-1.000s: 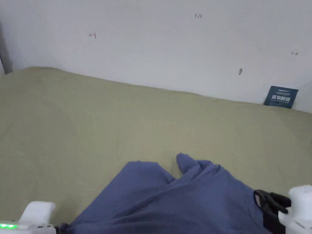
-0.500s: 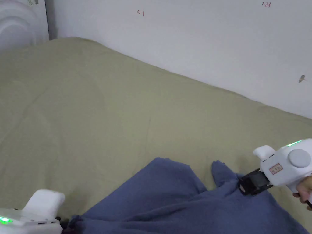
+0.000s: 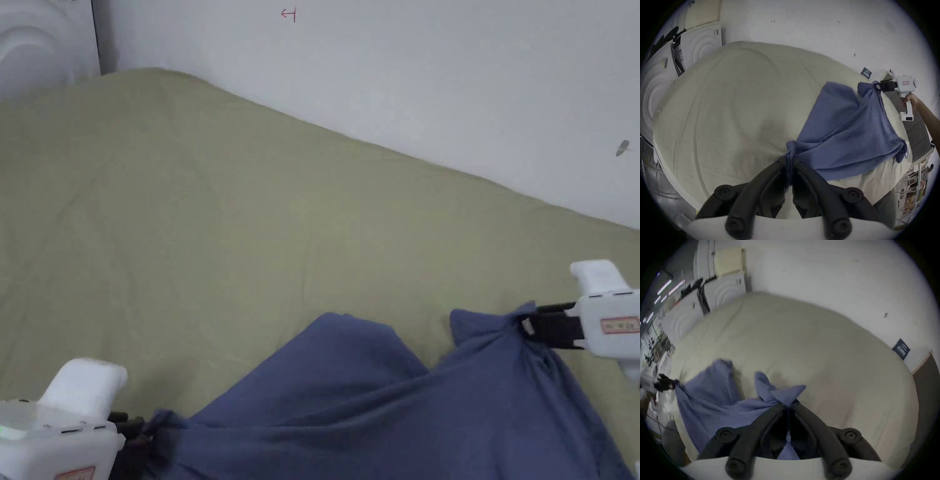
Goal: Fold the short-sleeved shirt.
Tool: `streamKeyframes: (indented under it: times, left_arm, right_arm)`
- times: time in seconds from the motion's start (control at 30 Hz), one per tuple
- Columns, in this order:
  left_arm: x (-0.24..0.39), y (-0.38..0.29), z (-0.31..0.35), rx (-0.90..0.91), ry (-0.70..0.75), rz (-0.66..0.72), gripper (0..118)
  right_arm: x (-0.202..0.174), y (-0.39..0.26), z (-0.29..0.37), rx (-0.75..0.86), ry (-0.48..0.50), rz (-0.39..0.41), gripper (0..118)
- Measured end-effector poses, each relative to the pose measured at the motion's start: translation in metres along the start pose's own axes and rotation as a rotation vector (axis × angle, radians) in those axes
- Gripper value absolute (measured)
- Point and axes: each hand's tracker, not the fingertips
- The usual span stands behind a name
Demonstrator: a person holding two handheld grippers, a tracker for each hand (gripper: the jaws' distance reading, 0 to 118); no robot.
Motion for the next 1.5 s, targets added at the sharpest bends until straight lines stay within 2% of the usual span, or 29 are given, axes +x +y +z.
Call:
streamKeyframes:
  times: [0.13, 0.17, 0.27, 0.4, 0.5, 0.57, 0.63, 0.73, 0.87, 1.03, 1.1, 1.13, 1.17, 1.27, 1.37, 1.4, 1.5]
  left_arm:
    - [0.007, 0.046, 0.027, 0.096, -0.045, -0.052, 8]
    - [0.011, 0.059, 0.032, 0.113, -0.037, -0.073, 8]
    - [0.027, 0.109, 0.043, 0.165, -0.011, -0.131, 8]
    - [0.052, 0.181, 0.056, 0.222, 0.003, -0.23, 8]
    - [0.066, 0.232, 0.07, 0.278, 0.003, -0.25, 8]
    - [0.077, 0.264, 0.081, 0.314, 0.004, -0.252, 8]
    - [0.088, 0.295, 0.092, 0.355, 0.03, -0.29, 8]
    - [0.105, 0.331, 0.104, 0.4, 0.093, -0.357, 8]
    - [0.119, 0.368, 0.113, 0.459, 0.097, -0.33, 8]
    - [0.132, 0.406, 0.108, 0.489, 0.149, -0.358, 8]
    - [0.137, 0.423, 0.106, 0.506, 0.17, -0.37, 8]
    - [0.139, 0.43, 0.106, 0.518, 0.182, -0.358, 8]
    - [0.141, 0.437, 0.108, 0.518, 0.192, -0.344, 8]
    - [0.144, 0.451, 0.112, 0.563, 0.207, -0.332, 8]
    - [0.145, 0.464, 0.118, 0.594, 0.223, -0.318, 8]
    - [0.144, 0.468, 0.121, 0.598, 0.212, -0.297, 8]
    - [0.14, 0.474, 0.129, 0.625, 0.204, -0.27, 8]
  right_arm:
    - [0.0, 0.02, 0.067, 0.186, -0.055, 0.005, 1]
    - [0.001, 0.027, 0.081, 0.194, -0.055, 0.004, 1]
    - [0.007, 0.048, 0.122, 0.28, -0.149, 0.039, 1]
    - [0.018, 0.085, 0.174, 0.334, -0.239, 0.029, 1]
    - [0.028, 0.11, 0.206, 0.395, -0.308, 0.034, 1]
    - [0.036, 0.124, 0.224, 0.439, -0.339, 0.009, 1]
    - [0.032, 0.134, 0.246, 0.493, -0.385, 0.005, 1]
    - [0.038, 0.147, 0.261, 0.534, -0.436, -0.01, 1]
    - [0.049, 0.159, 0.266, 0.581, -0.477, -0.035, 1]
    - [0.051, 0.176, 0.269, 0.604, -0.551, -0.013, 1]
    - [0.049, 0.188, 0.275, 0.63, -0.564, -0.013, 1]
    - [0.082, 0.208, 0.269, 0.629, -0.558, -0.029, 1]
    - [0.085, 0.217, 0.272, 0.659, -0.576, -0.031, 1]
    - [0.086, 0.233, 0.289, 0.737, -0.588, -0.042, 1]
    - [0.089, 0.251, 0.302, 0.752, -0.587, -0.032, 1]
    - [0.076, 0.252, 0.309, 0.763, -0.595, -0.022, 1]
    - [0.074, 0.257, 0.322, 0.796, -0.587, -0.012, 1]
